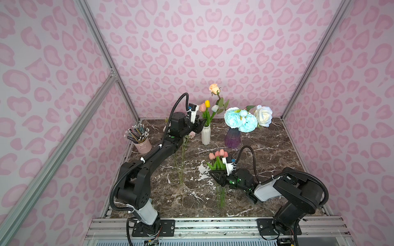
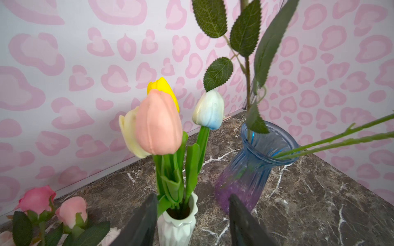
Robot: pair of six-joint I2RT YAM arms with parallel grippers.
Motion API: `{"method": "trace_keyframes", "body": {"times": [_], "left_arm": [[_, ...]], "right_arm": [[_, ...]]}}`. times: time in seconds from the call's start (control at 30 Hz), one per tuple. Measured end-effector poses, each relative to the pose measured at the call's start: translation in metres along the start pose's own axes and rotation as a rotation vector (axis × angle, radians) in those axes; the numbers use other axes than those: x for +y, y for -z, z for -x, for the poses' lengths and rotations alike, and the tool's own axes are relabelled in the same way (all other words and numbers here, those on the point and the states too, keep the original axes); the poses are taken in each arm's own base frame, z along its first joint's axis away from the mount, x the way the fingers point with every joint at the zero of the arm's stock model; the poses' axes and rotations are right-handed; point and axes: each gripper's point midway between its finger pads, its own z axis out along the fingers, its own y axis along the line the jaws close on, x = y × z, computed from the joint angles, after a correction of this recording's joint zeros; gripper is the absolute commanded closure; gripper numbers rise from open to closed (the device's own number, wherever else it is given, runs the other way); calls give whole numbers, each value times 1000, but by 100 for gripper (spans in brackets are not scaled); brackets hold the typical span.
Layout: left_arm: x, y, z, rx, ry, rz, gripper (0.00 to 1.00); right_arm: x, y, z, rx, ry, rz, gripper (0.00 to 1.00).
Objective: Pick out pink flowers from the vase
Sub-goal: Pick up the flower from the vase.
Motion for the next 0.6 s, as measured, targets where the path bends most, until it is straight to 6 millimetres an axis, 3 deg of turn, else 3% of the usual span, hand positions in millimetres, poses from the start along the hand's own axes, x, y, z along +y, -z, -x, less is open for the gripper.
{"method": "trace_keyframes", "body": {"times": [0.17,0.33,0.43,0.6], "left_arm": [[10,-11,1,-14,-3,21,50],[19,-25,7,-35,-7,25,55],[23,-31,9,-43,-6,27,63],[25,-35,8,-49,7,27,76]], "right_arm": [[-4,5,11,-56,-26,31,72],[-23,7,13,-77,-105,24,74],[-36,10,8,-67,-160,-1,74],[-33,9,9,-65,-186,20,75]]}}
